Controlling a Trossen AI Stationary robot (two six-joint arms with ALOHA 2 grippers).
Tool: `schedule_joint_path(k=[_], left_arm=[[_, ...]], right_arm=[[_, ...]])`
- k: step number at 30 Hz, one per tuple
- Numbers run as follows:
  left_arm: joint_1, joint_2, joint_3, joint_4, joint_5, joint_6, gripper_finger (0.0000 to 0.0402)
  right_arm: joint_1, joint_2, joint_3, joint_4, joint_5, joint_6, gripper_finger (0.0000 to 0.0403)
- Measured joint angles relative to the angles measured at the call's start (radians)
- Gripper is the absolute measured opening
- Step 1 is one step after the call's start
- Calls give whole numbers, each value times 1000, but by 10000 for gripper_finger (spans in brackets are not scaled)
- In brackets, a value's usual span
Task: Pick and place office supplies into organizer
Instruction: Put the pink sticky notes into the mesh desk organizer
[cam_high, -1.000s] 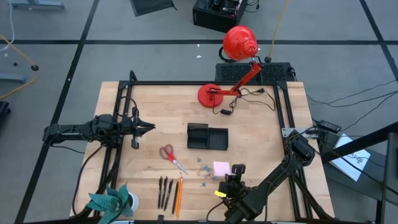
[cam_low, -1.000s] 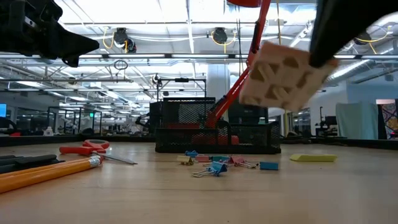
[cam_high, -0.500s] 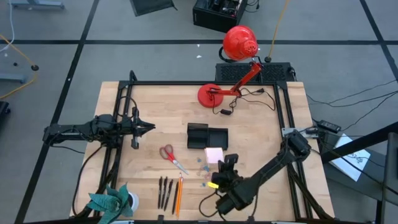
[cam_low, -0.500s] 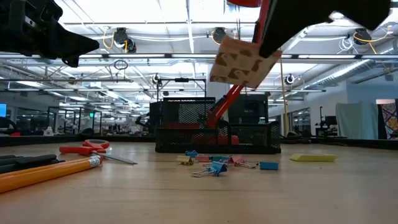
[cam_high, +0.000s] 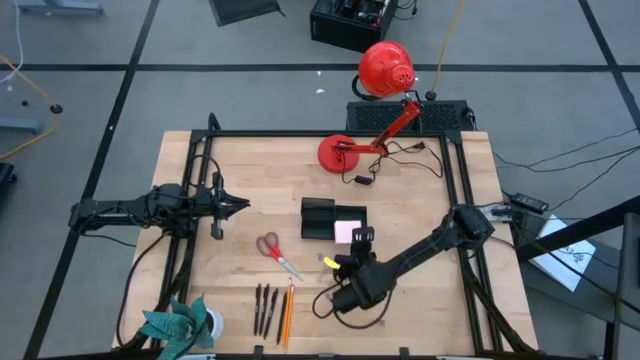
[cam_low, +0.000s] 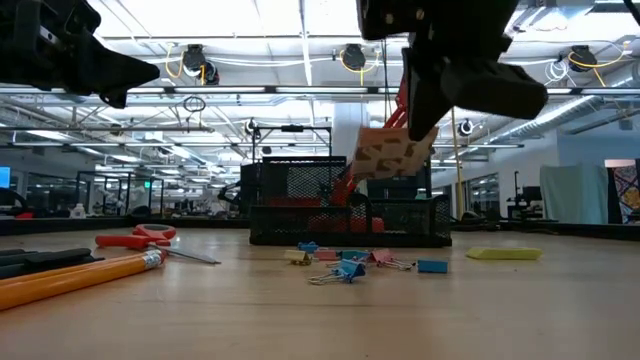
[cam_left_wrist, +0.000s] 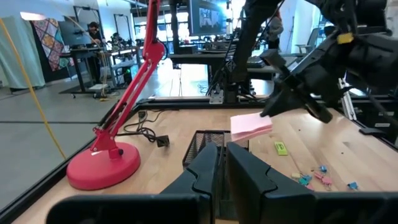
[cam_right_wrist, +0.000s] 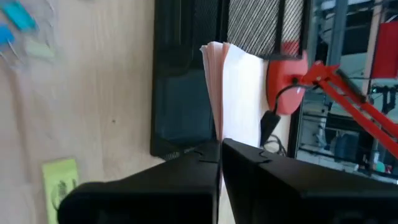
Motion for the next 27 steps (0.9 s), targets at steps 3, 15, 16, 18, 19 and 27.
schedule_joint_path(k=[3, 15, 16, 18, 19, 27], left_arm=[[0, 0, 0, -4, 0, 10, 42], [0, 0, 0, -5, 0, 10, 42], [0, 0, 0, -5, 0, 11, 42], [0, 0, 0, -5, 0, 11, 42], [0, 0, 0, -5, 0, 11, 42], [0, 0, 0, -5, 0, 11, 42]], right_arm=[[-15, 0, -8, -6, -5, -19, 0], [-71, 0, -94, 172, -36, -143, 0], [-75, 0, -103, 172, -37, -141, 0], [-83, 0, -120, 171, -37, -138, 0], [-87, 0, -127, 171, -37, -139, 0], [-114, 0, -168, 226, -71, -157, 0]])
